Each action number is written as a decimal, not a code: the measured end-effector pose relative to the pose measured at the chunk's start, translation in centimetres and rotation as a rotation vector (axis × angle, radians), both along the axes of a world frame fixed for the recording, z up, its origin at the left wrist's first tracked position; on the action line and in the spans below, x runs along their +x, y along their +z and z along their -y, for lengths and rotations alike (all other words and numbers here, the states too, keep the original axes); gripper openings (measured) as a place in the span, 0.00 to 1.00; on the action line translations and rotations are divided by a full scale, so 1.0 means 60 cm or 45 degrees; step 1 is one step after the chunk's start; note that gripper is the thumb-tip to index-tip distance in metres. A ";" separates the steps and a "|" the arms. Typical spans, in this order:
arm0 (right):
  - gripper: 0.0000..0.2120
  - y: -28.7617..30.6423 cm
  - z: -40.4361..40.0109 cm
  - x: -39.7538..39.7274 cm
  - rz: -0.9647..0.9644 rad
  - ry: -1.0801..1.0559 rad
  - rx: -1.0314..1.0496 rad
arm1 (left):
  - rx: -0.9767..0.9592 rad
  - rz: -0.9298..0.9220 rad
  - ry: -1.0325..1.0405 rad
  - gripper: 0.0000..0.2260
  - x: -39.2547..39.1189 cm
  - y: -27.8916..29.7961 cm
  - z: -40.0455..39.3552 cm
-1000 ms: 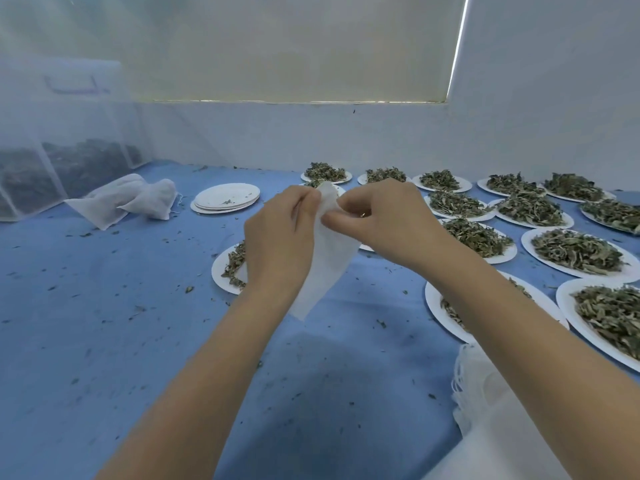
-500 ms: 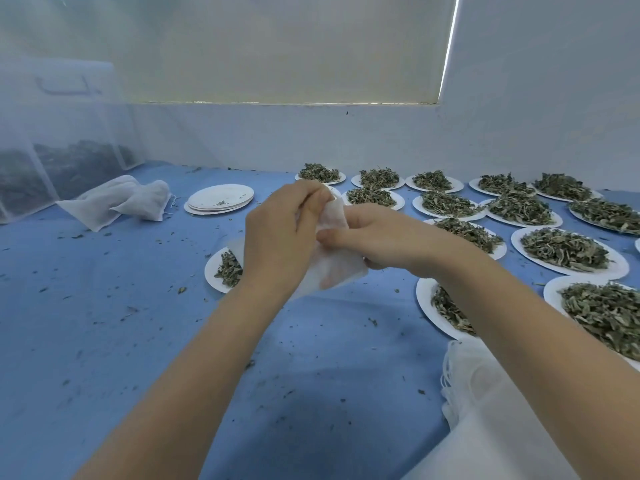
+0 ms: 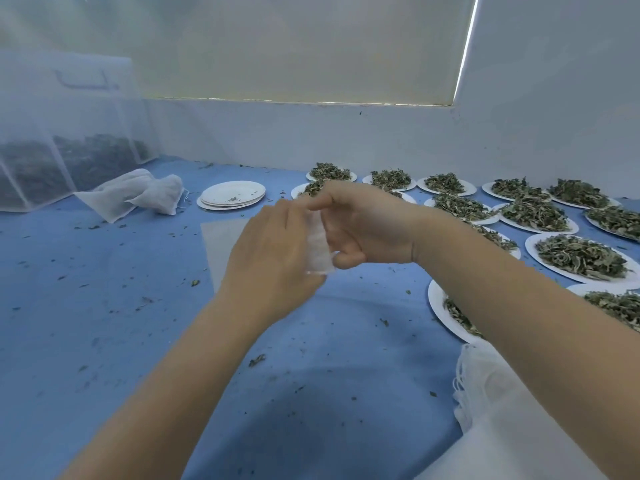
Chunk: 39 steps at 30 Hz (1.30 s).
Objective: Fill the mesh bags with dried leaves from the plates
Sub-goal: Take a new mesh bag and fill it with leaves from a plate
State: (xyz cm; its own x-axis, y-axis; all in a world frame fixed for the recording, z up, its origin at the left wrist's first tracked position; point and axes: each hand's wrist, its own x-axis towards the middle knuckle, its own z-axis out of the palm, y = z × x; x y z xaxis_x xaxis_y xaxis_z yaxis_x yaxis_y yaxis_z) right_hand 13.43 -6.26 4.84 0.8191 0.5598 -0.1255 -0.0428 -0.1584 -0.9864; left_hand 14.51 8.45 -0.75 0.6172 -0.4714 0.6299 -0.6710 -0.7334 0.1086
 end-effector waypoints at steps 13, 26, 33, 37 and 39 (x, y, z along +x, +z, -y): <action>0.06 -0.052 -0.117 0.104 0.264 -0.500 0.129 | -0.115 -0.139 0.469 0.17 0.102 -0.026 -0.115; 0.26 -0.131 -0.068 0.175 0.714 -0.601 -1.082 | -0.111 -0.525 0.363 0.25 0.161 -0.042 -0.148; 0.18 -0.138 -0.085 0.192 0.776 -0.644 -1.113 | -0.069 -0.558 0.310 0.24 0.179 -0.041 -0.149; 0.09 -0.130 -0.076 0.194 0.879 -0.665 -1.085 | -0.071 -0.563 0.314 0.24 0.192 -0.036 -0.147; 0.07 -0.118 -0.069 0.194 0.887 -0.661 -1.051 | -0.078 -0.568 0.300 0.24 0.194 -0.036 -0.148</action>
